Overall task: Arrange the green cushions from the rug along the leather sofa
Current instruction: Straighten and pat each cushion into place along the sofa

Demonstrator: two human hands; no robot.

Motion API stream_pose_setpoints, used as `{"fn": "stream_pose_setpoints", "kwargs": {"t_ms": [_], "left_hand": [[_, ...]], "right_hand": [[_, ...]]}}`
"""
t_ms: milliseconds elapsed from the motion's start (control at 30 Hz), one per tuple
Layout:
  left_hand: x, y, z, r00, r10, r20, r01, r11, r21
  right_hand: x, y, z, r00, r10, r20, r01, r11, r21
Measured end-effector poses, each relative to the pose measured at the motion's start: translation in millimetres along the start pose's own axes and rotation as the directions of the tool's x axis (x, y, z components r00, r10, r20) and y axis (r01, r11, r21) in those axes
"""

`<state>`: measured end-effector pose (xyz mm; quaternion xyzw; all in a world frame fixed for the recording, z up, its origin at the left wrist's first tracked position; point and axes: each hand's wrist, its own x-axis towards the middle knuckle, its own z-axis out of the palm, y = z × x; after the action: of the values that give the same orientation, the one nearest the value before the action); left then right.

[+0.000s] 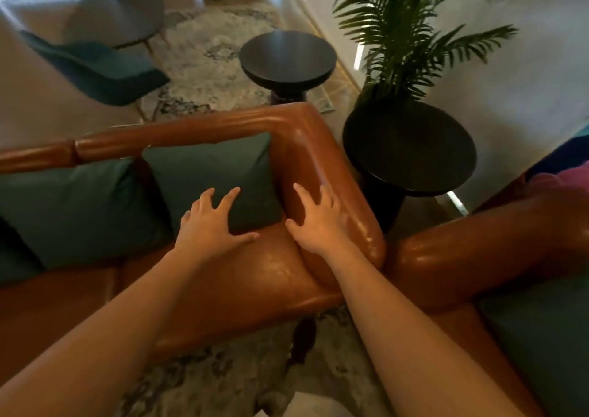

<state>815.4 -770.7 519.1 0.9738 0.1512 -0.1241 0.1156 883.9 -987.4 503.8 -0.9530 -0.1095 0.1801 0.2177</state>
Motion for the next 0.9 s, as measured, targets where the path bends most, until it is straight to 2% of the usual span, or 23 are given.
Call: {"fn": "stream_pose_setpoints", "kwargs": {"t_ms": [233,433,700,900], "left_hand": [[94,-58,-5,0.983,-0.18,0.028,0.18,0.983,-0.02],[160,-100,-2,0.975,-0.22,0.044,0.221,0.975,-0.023],[251,-174,-9,0.981,-0.196,-0.008,0.195,0.978,-0.069],[325,-215,0,0.998,-0.053,0.019,0.052,0.998,0.035]], "right_hand": [[126,-36,28,0.993,-0.039,0.109,0.039,0.999,0.003],[208,-52,37,0.986,-0.054,0.157,0.063,0.997,-0.05],[300,-106,74,0.991,-0.08,0.111,0.099,0.979,-0.178],[360,-169,118,0.987,-0.103,0.126,0.131,0.962,-0.238]]}}
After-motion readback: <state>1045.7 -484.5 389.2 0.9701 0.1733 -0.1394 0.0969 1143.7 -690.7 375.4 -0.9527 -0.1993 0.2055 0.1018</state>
